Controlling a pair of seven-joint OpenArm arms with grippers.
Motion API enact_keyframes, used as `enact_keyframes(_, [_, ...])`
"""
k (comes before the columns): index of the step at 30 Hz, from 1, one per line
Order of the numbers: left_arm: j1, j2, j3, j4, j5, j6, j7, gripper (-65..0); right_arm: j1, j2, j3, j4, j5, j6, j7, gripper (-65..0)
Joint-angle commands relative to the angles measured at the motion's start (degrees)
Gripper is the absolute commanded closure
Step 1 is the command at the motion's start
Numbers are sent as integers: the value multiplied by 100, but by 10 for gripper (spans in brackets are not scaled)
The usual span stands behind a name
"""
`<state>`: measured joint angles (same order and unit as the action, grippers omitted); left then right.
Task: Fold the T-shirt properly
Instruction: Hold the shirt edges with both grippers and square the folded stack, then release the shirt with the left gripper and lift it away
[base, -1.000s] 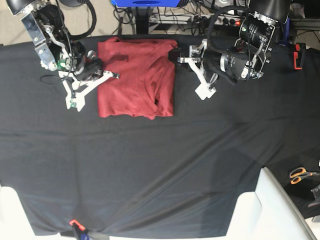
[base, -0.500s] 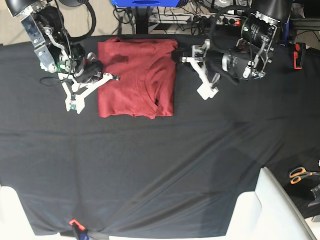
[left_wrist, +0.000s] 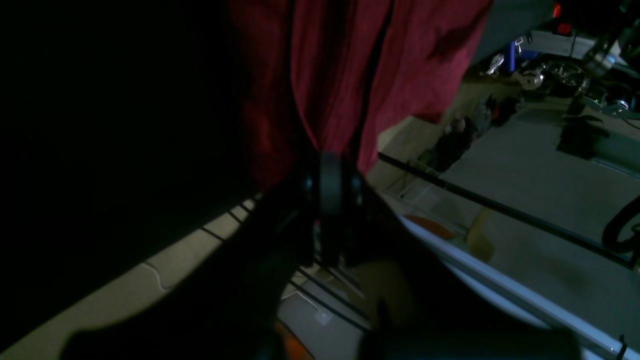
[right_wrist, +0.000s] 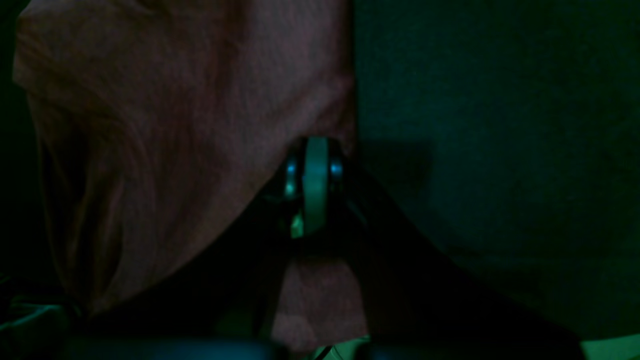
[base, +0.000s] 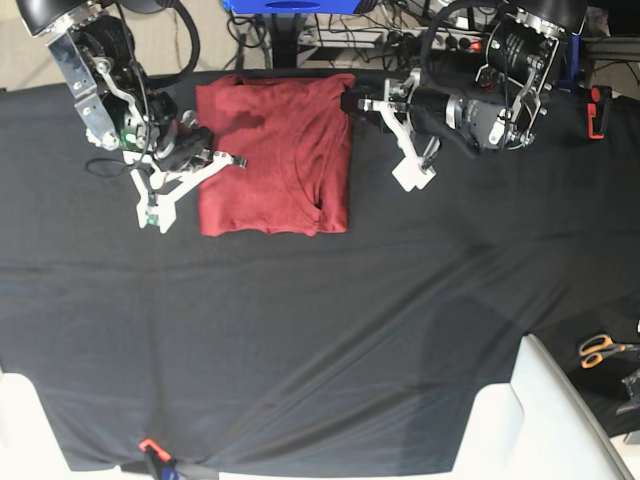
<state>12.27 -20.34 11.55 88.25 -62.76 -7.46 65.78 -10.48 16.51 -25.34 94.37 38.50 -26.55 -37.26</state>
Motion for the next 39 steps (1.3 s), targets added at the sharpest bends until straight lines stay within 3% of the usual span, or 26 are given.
enact_keyframes(1, [17, -45, -25, 155, -93, -23, 29, 0, 68, 23, 33, 71, -22, 30, 73, -3])
enact_keyframes(20, [52, -142, -34, 375, -49, -23, 11, 0, 85, 23, 33, 71, -22, 30, 73, -3])
enact_keyframes(25, [87, -142, -544, 402, -84, -23, 11, 0, 94, 23, 33, 71, -22, 30, 73, -3])
enact_keyframes(30, [87, -151, -966, 410, -93, -23, 46, -133, 165, 23, 33, 1, -22, 30, 64, -3])
enact_keyframes(35, [34, -204, -1063, 410, -155, -32, 416, -165, 288, -21, 16, -281, -22, 30, 82, -3])
enact_keyframes(39, [-309, -221, -1256, 261, -1034, -32, 433, -165, 367, -108, 24, -325, -22, 39, 73, -2])
